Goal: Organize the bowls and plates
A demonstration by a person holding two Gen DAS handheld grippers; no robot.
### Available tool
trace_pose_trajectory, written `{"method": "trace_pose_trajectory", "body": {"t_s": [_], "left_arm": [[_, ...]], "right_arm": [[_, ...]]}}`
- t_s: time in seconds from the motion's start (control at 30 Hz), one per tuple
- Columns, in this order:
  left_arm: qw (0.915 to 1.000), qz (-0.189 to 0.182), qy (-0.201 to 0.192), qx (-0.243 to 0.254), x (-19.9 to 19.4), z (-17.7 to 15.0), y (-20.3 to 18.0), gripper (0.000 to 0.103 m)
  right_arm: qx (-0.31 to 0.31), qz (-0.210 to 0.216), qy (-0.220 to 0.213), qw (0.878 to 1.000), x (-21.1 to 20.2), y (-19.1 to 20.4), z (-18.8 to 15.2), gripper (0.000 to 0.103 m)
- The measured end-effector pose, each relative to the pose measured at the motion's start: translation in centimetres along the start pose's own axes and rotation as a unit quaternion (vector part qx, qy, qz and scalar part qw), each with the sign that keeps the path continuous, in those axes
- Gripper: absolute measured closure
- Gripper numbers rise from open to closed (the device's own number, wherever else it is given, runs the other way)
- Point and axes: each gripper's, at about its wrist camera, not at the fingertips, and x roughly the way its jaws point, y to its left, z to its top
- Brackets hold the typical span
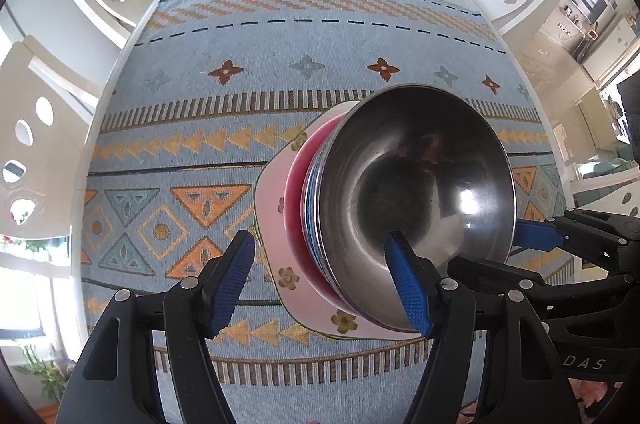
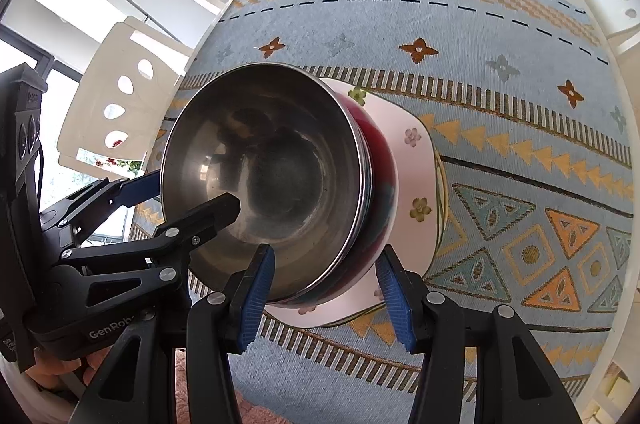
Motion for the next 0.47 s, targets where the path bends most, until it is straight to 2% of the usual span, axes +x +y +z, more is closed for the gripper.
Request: {"method": "trace_pose_trajectory", "body": {"t_s": [0.47], "left_arm": [[1.0000,0.004,-0.003,0.000,0.03,0.29,0.27,0.037]], "right_arm": [[0.011,0.005,0.006,1.000,0.19,-0.75,0.08,0.052]]}}
